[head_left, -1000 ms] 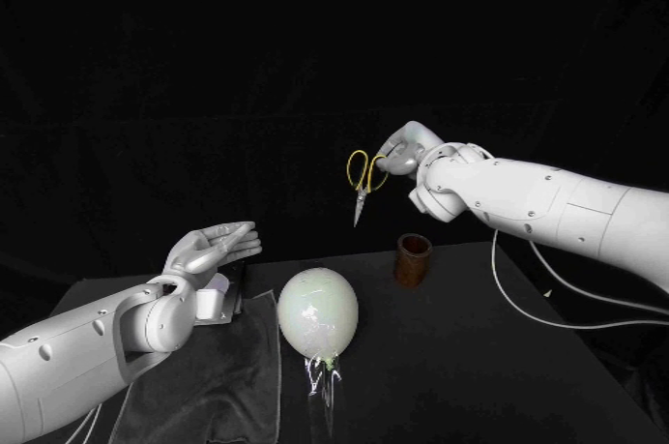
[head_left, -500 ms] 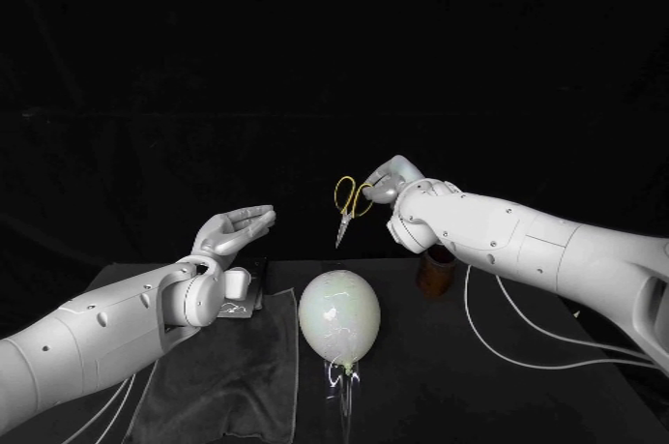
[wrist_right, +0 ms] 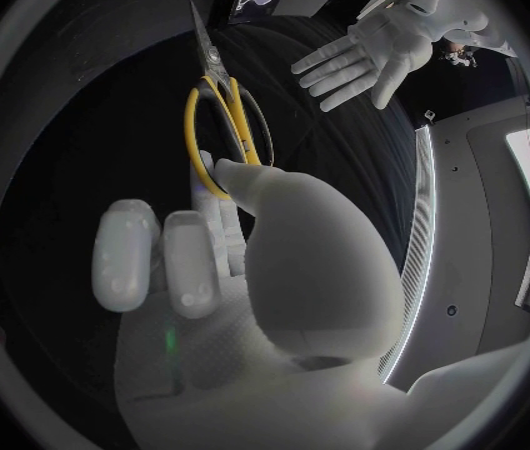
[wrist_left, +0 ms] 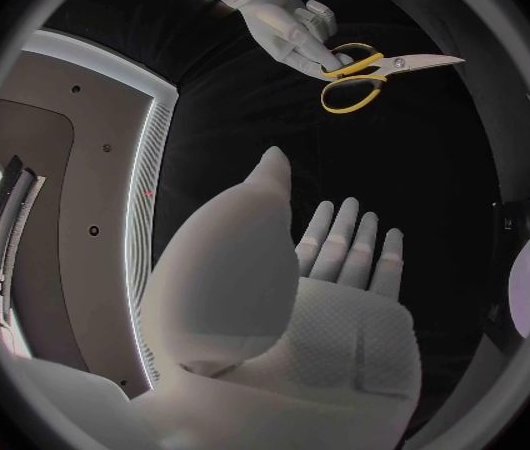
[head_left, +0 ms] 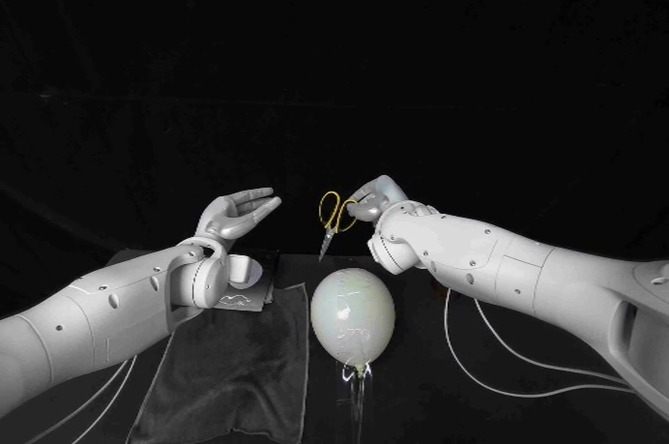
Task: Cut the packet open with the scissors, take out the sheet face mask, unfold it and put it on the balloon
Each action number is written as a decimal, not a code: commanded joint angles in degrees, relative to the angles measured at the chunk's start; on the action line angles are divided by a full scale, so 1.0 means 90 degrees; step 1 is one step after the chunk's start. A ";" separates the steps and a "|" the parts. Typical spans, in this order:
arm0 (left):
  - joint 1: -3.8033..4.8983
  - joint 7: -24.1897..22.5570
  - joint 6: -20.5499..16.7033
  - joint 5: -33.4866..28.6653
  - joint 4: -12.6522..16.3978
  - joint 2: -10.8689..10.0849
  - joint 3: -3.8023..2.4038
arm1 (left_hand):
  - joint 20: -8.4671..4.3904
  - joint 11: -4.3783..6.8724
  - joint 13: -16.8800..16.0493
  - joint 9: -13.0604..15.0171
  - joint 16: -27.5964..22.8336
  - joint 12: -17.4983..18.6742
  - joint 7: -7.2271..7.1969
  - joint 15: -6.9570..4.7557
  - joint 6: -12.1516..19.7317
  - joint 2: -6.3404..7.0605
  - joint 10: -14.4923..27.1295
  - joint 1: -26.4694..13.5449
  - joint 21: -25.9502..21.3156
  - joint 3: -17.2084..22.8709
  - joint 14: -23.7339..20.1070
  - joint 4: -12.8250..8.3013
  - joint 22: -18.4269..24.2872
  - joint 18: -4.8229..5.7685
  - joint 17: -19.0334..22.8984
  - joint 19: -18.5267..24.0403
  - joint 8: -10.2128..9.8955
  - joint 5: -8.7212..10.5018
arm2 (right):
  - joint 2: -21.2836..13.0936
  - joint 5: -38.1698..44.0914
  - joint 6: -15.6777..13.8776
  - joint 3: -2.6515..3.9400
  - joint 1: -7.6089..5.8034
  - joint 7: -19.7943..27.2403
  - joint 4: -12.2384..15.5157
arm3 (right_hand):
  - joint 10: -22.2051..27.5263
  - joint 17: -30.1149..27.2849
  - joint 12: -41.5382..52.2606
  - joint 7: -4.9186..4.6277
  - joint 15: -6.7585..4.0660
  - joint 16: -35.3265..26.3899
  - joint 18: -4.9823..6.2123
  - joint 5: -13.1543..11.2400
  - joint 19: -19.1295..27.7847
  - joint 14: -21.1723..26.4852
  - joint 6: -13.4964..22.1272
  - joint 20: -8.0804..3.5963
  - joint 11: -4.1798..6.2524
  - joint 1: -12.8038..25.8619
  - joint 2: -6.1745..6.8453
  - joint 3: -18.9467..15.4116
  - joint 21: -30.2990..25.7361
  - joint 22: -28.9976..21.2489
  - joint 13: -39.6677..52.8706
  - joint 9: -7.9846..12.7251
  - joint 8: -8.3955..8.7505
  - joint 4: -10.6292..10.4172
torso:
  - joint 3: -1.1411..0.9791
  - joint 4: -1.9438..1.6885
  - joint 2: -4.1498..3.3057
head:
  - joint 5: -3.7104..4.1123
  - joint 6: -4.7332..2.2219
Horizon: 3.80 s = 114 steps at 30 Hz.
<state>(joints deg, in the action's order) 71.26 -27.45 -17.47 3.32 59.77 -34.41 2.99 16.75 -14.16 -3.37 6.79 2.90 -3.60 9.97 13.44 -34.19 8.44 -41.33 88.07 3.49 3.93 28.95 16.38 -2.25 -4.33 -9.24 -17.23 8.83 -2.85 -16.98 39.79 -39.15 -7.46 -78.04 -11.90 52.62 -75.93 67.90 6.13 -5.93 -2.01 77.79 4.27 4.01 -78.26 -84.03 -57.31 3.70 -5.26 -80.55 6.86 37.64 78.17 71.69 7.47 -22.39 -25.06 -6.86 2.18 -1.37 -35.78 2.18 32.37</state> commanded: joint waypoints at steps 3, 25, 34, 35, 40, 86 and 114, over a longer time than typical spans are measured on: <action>0.0104 0.0479 -0.0081 0.0659 0.0115 0.0002 -0.0003 | 0.0014 -0.0053 0.0002 -0.0022 0.0087 0.0024 0.0463 -0.0007 0.0145 -0.0077 0.0029 0.0077 0.0148 -0.0167 0.0335 0.0000 -0.0064 0.0000 -0.0079 -0.0381 -0.0066 0.0006 | 0.0010 -0.0159 -0.0313 0.0067 -0.0002 0.0377 0.0151 | -0.0734 0.0000 -0.0009 0.0016 -0.0057 0.0025 0.0000 0.0022 0.0040 -0.0209 0.0022 0.0009 0.0423 0.0026 -0.0047 0.0049 -0.0039 0.0007 0.0007 -0.0008 -0.0022 0.0001 | 0.0032 -0.0077 -0.0189 | 0.0000 -0.0026; 0.0367 0.1369 0.0346 0.1025 0.0041 0.0162 -0.0002 | -0.0009 0.0054 -0.0063 0.0157 0.0295 -0.0140 0.0692 -0.0120 -0.0548 -0.0369 -0.0838 0.0349 0.0415 -0.0491 0.1289 -0.0026 -0.0135 -0.0154 -0.0252 -0.1186 0.0194 0.0005 | -0.0218 -0.0401 -0.0539 0.0350 -0.0074 0.0687 0.0920 | -0.0742 0.0015 -0.0026 0.0012 -0.0056 0.0046 -0.0011 0.0109 0.0005 -0.0215 0.0048 0.0009 0.0421 0.0128 -0.0042 0.0158 -0.0002 0.0075 0.0031 -0.0082 -0.0050 0.0130 | 0.0045 -0.0060 -0.0502 | -0.0230 -0.0060; 0.0385 0.1555 0.0855 0.1156 -0.0043 0.0296 -0.0001 | -0.0006 0.0099 -0.0045 0.0208 0.0261 -0.0126 0.0602 -0.0142 -0.0742 -0.0395 -0.0958 0.0326 0.0437 -0.0602 0.1258 -0.0011 -0.0127 -0.0172 -0.0218 -0.1279 0.0273 0.0006 | -0.0254 -0.0413 -0.0519 0.0377 -0.0108 0.0680 0.1085 | -0.0742 0.0025 -0.0030 0.0010 -0.0055 0.0053 -0.0012 0.0129 0.0004 -0.0217 0.0052 0.0009 0.0420 0.0149 -0.0039 0.0174 0.0000 0.0081 0.0035 -0.0094 -0.0054 0.0151 | 0.0036 -0.0038 -0.0544 | -0.0315 -0.0094; 0.0386 0.1571 0.0915 0.1183 -0.0042 0.0304 -0.0001 | -0.0005 0.0106 -0.0044 0.0214 0.0277 -0.0121 0.0589 -0.0152 -0.0761 -0.0397 -0.0974 0.0318 0.0444 -0.0625 0.1329 -0.0008 -0.0127 -0.0177 -0.0232 -0.1297 0.0280 0.0006 | -0.0256 -0.0410 -0.0521 0.0378 -0.0111 0.0677 0.1093 | -0.0742 0.0025 -0.0030 0.0010 -0.0055 0.0053 -0.0012 0.0129 0.0004 -0.0217 0.0052 0.0009 0.0420 0.0149 -0.0039 0.0174 0.0000 0.0081 0.0035 -0.0094 -0.0054 0.0151 | 0.0036 -0.0037 -0.0547 | -0.0320 -0.0092; 0.0387 0.1647 0.1146 0.1314 -0.0025 0.0331 0.0000 | -0.0008 0.0125 -0.0042 0.0244 0.0304 -0.0109 0.0566 -0.0173 -0.0880 -0.0401 -0.1028 0.0299 0.0448 -0.0698 0.1451 -0.0005 -0.0121 -0.0192 -0.0249 -0.1319 0.0324 0.0007 | -0.0263 -0.0402 -0.0526 0.0381 -0.0121 0.0672 0.1120 | -0.0742 0.0025 -0.0030 0.0010 -0.0055 0.0053 -0.0012 0.0129 0.0004 -0.0217 0.0052 0.0009 0.0420 0.0149 -0.0039 0.0174 0.0000 0.0081 0.0035 -0.0094 -0.0054 0.0151 | 0.0038 -0.0041 -0.0544 | -0.0310 -0.0089; 0.0370 0.1947 0.1301 0.1121 -0.0239 0.0626 0.0021 | -0.0007 0.0303 -0.0048 0.0416 0.0293 -0.0106 0.0201 -0.0278 -0.1647 -0.1217 -0.1539 0.1403 0.0566 -0.0258 0.1837 -0.0398 -0.0153 -0.0508 -0.0249 -0.1890 0.0676 0.0000 | -0.0382 -0.0861 -0.0581 0.0480 -0.0122 0.0864 0.1574 | -0.0763 0.0075 -0.0031 0.0015 -0.0058 0.0089 -0.0021 0.0173 -0.0026 -0.0230 0.0051 0.0009 0.0425 0.0211 -0.0036 0.0214 0.0032 0.0135 0.0051 -0.0134 -0.0072 0.0212 | 0.0038 -0.0009 -0.0585 | -0.0353 -0.0126; 0.0348 0.2123 0.1335 0.1122 -0.0253 0.0540 0.0026 | -0.0294 0.0788 -0.0039 0.0790 0.1022 -0.0043 0.0014 -0.0847 -0.2396 -0.0784 -0.3170 0.0758 0.1765 0.2215 0.3448 -0.0620 -0.0654 -0.0677 -0.0753 -0.3502 0.1247 0.0002 | -0.0585 -0.0498 0.0071 0.0447 -0.0125 0.0696 0.1396 | -0.0188 -0.0742 -0.0293 -0.0184 0.0108 -0.0435 0.0188 0.0159 0.0751 0.0102 0.0440 0.0113 0.0239 0.0458 0.0049 0.0115 -0.0724 -0.0834 -0.0039 -0.0177 0.0105 0.0347 | 0.0031 0.0014 -0.0595 | -0.0360 -0.0125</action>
<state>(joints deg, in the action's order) 74.51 -9.35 -5.85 13.60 57.71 -29.42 3.17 14.11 -8.92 -3.66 13.86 11.76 -4.15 10.13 5.76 -55.27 1.52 -67.71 95.39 19.10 20.91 59.64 13.36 -8.02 -9.95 -15.93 -48.39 19.93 -2.66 -21.97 32.79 -41.32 -3.53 -78.95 -5.71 65.38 -77.00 61.27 3.77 -7.47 -1.24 73.91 5.36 5.32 -71.65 -83.09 -53.65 4.70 -4.58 -77.22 6.71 38.87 71.79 64.40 7.27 -24.21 -24.35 -3.67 2.49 -1.31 -41.18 -1.09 31.28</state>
